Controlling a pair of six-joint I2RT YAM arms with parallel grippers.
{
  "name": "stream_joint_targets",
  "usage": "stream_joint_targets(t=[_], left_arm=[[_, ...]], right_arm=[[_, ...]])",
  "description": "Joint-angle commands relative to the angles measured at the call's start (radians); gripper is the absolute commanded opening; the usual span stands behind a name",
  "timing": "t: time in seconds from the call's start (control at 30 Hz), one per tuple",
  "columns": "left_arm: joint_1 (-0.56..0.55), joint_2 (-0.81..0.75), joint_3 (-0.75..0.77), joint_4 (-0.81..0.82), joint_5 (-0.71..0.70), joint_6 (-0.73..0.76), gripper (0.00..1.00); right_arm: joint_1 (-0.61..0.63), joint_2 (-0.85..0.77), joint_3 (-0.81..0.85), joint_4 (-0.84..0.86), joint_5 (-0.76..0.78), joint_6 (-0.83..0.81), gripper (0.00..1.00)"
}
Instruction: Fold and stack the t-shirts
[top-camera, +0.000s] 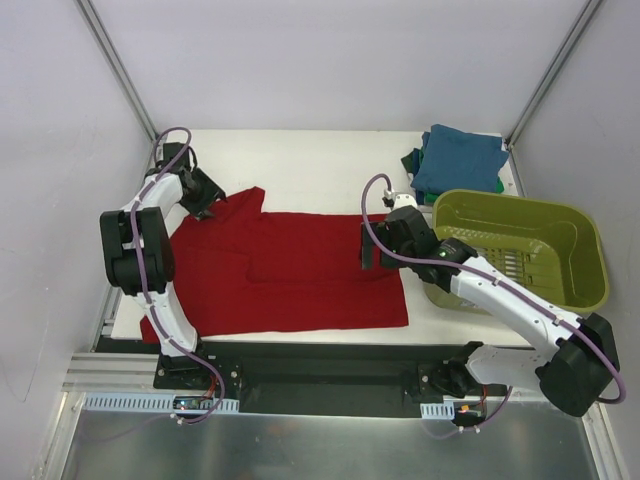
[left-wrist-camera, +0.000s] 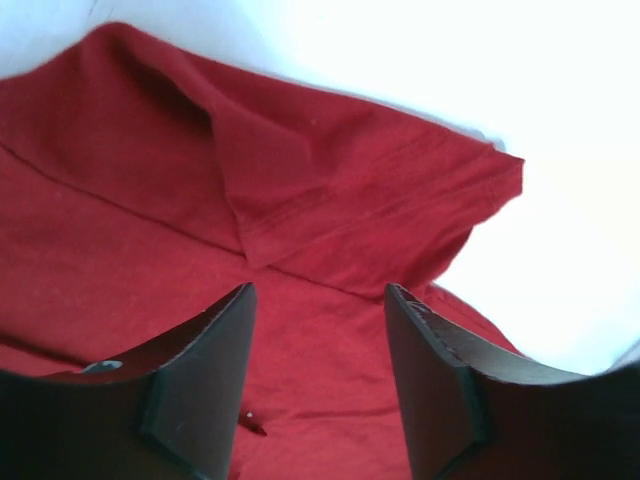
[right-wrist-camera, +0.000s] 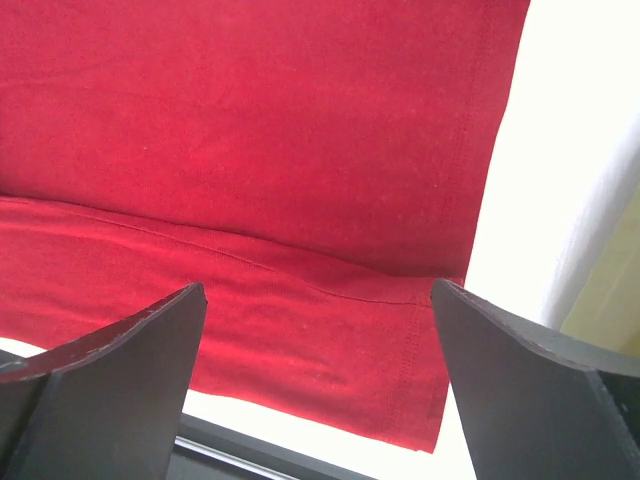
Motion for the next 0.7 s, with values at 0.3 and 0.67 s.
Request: stream_joint_targets(t=[0.3,0.67], left_arm=[[-0.016,0.092,0.074,-0.059,-0.044,0.018,0.52],[-0.044,0.160,0.127,-0.075,-0.081,0.026,0.41]], right_arm=[[-0.032,0.003,-0.018,0.011,-0.055,-0.025,0.99],[-0.040,0.029,-0.031,0.024,-0.072,-0.022,1.00]])
